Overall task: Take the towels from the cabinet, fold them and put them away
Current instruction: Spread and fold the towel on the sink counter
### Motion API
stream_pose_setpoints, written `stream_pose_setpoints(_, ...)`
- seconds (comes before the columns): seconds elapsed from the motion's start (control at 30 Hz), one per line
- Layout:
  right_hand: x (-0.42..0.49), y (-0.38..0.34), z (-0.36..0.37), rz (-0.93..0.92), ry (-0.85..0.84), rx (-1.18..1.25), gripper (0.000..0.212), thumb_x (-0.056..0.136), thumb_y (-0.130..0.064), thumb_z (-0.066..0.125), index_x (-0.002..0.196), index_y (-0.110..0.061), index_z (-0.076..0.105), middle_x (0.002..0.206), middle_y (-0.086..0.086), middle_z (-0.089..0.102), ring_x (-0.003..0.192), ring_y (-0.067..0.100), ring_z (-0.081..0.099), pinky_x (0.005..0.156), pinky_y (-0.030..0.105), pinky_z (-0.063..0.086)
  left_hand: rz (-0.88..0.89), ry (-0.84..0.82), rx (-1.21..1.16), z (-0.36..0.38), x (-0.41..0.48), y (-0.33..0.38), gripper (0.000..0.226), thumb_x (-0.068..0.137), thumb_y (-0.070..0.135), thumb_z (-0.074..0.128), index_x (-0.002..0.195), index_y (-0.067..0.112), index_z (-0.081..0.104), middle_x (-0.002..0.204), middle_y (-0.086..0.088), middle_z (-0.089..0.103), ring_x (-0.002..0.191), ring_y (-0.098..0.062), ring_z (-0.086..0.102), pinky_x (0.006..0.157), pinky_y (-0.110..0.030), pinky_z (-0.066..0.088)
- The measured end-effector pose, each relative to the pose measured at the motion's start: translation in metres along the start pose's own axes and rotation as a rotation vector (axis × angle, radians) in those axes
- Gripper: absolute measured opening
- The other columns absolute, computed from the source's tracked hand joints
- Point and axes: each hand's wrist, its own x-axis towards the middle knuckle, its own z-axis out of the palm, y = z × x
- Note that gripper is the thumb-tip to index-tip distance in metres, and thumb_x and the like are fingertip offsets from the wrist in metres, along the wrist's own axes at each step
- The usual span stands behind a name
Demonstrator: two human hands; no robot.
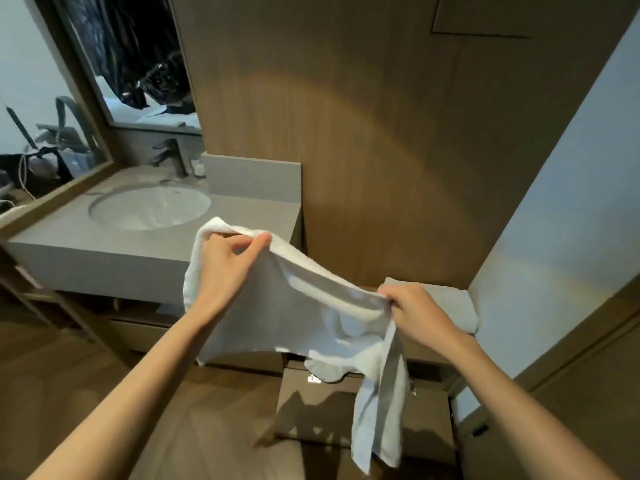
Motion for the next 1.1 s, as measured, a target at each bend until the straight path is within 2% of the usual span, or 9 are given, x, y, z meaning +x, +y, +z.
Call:
stream_pose_setpoints(0.1, 0.006, -0.027, 0.028, -0.019, 0.206, 0.037, 0.029, 0.088, 0.004, 0.045, 0.087, -0.019, 0.062, 0.08, -0.008, 0.059, 0.076, 0.008, 0.057, 0.063, 0.023, 0.043, -0.045, 0.051, -0.016, -0.031, 0.017, -0.039, 0.051, 0.089, 0.032, 0.065, 0.045, 0.013, 0.05, 0.048, 0.01, 0.032, 0.052, -0.001, 0.031, 0.053, -0.023, 0.024)
stream_pose_setpoints(0.2, 0.025, -0.045, 0.068, 0.047, -0.176, -0.135, 0.037, 0.084, 0.008, 0.042, 0.069, -0.025, 0.053, 0.067, -0.004, 0.052, 0.076, 0.027, 0.06, 0.058, 0.031, 0.038, 0.004, -0.004, 0.042, -0.051, 0.03, -0.072, 0.054, 0.087, 0.033, 0.066, 0.043, 0.016, 0.04, 0.051, 0.005, 0.028, 0.054, -0.006, 0.03, 0.055, -0.028, 0.025)
stream_pose_setpoints(0.33, 0.067, -0.075, 0.082, 0.131, 0.142, 0.074, 0.035, 0.081, 0.006, 0.044, 0.067, -0.024, 0.056, 0.07, -0.004, 0.063, 0.072, 0.015, 0.059, 0.066, 0.035, 0.048, -0.006, -0.002, 0.077, -0.075, 0.053, -0.099, 0.057, 0.087, 0.027, 0.068, 0.039, 0.019, 0.039, 0.049, 0.009, 0.028, 0.06, -0.012, 0.035, 0.063, -0.03, 0.03)
stream_pose_setpoints(0.47, 0.099, -0.108, 0.101, 0.139, -0.318, 0.038, 0.024, 0.087, -0.007, 0.059, 0.101, -0.025, 0.066, 0.105, -0.007, 0.066, 0.1, 0.012, 0.06, 0.086, 0.027, 0.049, 0.031, -0.063, 0.072, -0.098, 0.088, -0.119, 0.05, 0.084, 0.04, 0.063, 0.047, 0.008, 0.055, 0.049, -0.014, 0.043, 0.059, -0.022, 0.046, 0.064, -0.036, 0.038)
stream_pose_setpoints(0.53, 0.117, -0.137, 0.105, 0.104, -0.308, 0.284, 0.036, 0.089, -0.011, 0.063, 0.122, -0.024, 0.062, 0.123, -0.014, 0.06, 0.115, 0.0, 0.053, 0.098, 0.02, 0.042, 0.06, -0.123, 0.111, -0.098, 0.094, -0.121, 0.037, 0.084, 0.038, 0.067, 0.055, 0.014, 0.068, 0.06, -0.003, 0.055, 0.071, -0.011, 0.053, 0.072, -0.028, 0.041)
stream_pose_setpoints(0.67, 0.155, -0.203, 0.097, 0.106, 0.025, 0.588, 0.029, 0.098, -0.02, 0.054, 0.125, -0.024, 0.062, 0.124, -0.013, 0.061, 0.113, -0.002, 0.055, 0.092, 0.016, 0.044, 0.11, -0.293, 0.23, -0.092, 0.081, -0.133, 0.019, 0.086, 0.034, 0.068, 0.083, 0.018, 0.079, 0.113, 0.001, 0.042, 0.113, -0.013, 0.034, 0.095, -0.016, 0.023)
stream_pose_setpoints(0.87, 0.201, -0.243, 0.098, 0.351, -0.225, 0.412, 0.05, 0.094, -0.06, 0.043, 0.109, -0.019, 0.067, 0.1, -0.009, 0.068, 0.09, 0.016, 0.065, 0.088, 0.032, 0.051, 0.148, -0.429, 0.112, -0.095, 0.067, -0.166, 0.022, 0.092, 0.034, 0.062, 0.096, 0.02, 0.078, 0.138, 0.007, 0.038, 0.125, -0.003, 0.027, 0.093, 0.001, 0.017)
stream_pose_setpoints(1.03, 0.222, -0.241, 0.121, 0.458, -0.163, 0.625, 0.021, 0.084, -0.023, 0.074, 0.1, -0.01, 0.071, 0.092, 0.006, 0.07, 0.078, 0.015, 0.068, 0.078, 0.029, 0.058, 0.134, -0.514, 0.124, -0.098, 0.069, -0.179, 0.025, 0.094, 0.033, 0.058, 0.105, 0.019, 0.076, 0.143, 0.004, 0.04, 0.127, -0.007, 0.036, 0.101, -0.013, 0.032)
stream_pose_setpoints(1.1, 0.225, -0.238, 0.129, 0.448, -0.08, 0.655, 0.014, 0.081, -0.008, 0.074, 0.094, -0.01, 0.072, 0.094, 0.009, 0.069, 0.082, 0.015, 0.068, 0.073, 0.023, 0.057, 0.142, -0.519, 0.11, -0.097, 0.07, -0.181, 0.025, 0.094, 0.034, 0.058, 0.107, 0.02, 0.075, 0.143, 0.005, 0.04, 0.122, 0.001, 0.035, 0.1, -0.006, 0.031)
